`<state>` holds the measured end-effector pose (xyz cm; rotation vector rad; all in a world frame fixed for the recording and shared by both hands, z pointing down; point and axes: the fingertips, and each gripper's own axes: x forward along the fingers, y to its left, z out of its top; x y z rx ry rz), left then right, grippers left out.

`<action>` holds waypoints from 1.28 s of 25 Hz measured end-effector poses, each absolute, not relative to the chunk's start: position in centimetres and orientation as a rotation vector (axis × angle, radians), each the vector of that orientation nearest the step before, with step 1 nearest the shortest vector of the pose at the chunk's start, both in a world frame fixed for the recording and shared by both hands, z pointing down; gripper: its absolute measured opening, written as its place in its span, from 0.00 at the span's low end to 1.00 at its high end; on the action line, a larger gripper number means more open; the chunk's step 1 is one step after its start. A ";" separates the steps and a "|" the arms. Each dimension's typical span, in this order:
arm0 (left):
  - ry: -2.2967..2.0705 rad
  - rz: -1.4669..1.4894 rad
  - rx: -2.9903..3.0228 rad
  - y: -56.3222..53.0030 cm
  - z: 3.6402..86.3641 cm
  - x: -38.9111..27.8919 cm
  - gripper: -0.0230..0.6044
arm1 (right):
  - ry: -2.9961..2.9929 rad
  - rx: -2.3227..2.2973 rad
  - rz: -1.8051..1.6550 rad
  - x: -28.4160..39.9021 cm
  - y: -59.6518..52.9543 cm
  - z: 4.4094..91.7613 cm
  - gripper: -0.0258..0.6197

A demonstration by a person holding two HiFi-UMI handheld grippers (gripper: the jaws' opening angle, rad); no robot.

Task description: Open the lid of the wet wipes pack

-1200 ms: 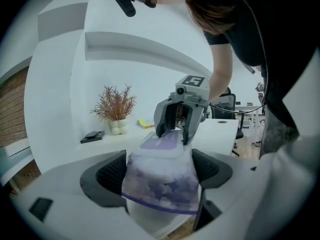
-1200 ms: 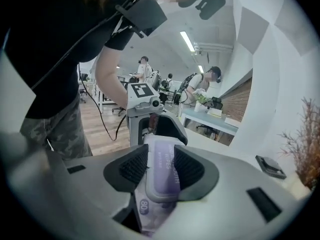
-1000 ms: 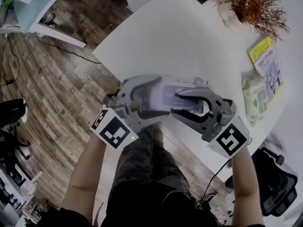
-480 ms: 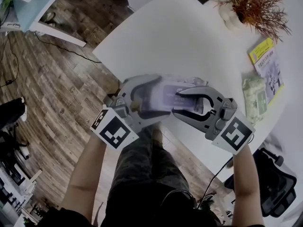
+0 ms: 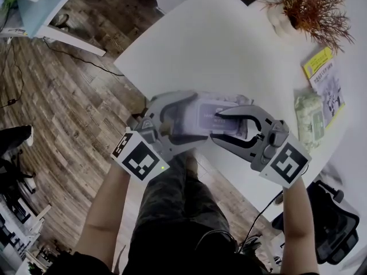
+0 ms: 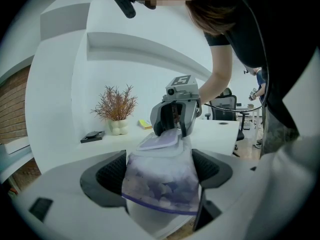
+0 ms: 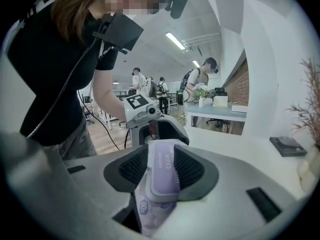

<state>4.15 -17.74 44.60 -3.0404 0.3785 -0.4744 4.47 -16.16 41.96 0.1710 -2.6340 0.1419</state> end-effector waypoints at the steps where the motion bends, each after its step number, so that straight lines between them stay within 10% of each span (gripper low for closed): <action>1: 0.378 -0.475 -3.041 -17.8 44.6 4.2 0.70 | -2.636 0.176 0.146 4.5 -16.2 41.9 0.31; 32: 0.345 -0.585 -3.016 -17.8 43.9 4.0 0.71 | -2.662 0.357 0.004 4.8 -17.7 37.8 0.14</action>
